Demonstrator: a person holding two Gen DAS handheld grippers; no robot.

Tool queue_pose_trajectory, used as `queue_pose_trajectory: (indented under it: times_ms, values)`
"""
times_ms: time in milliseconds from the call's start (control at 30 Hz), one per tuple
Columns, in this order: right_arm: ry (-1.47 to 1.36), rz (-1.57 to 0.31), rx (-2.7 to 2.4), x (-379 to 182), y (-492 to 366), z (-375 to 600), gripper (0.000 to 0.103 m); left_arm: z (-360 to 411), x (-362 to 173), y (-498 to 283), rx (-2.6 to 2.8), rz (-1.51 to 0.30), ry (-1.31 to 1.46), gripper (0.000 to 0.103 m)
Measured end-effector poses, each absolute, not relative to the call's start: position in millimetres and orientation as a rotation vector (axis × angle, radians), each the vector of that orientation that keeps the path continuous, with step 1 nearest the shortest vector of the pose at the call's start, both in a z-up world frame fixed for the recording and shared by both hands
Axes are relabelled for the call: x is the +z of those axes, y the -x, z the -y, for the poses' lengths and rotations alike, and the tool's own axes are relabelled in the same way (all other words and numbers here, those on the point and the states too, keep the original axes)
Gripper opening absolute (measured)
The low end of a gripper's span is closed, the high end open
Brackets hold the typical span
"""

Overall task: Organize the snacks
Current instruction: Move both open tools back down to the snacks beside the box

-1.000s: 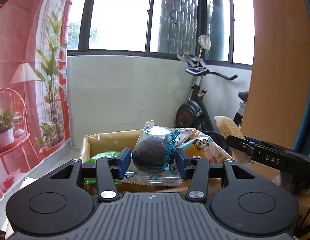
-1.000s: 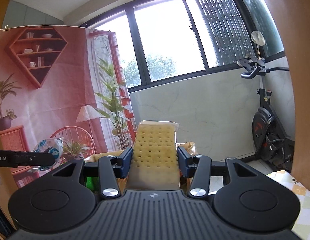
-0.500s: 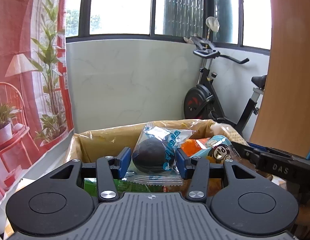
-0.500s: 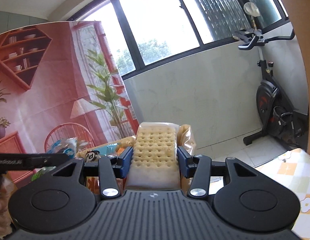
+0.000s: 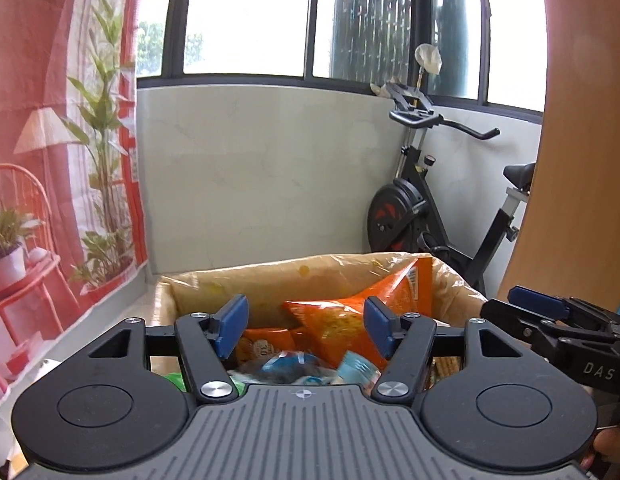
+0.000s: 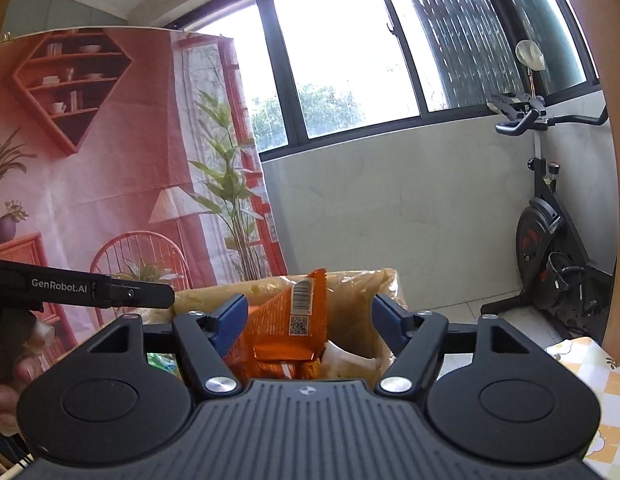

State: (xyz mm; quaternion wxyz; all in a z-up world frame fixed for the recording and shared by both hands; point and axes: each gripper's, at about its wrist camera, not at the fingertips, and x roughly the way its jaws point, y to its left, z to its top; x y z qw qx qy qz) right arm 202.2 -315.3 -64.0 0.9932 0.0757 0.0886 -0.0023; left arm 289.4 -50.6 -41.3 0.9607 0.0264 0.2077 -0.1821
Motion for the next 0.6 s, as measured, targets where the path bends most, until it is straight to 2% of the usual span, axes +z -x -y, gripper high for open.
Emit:
queue_pose_trajectory:
  times_ms: [367, 600]
  values:
    - [-0.145, -0.193, -0.006, -62, -181, 289, 0.072, 5, -38, -250, -0.334, -0.442, -0.008, 0.066]
    - [-0.144, -0.183, -0.026, -73, -152, 268, 0.072, -24, -54, -218, -0.342, -0.458, 0.012, 0.066]
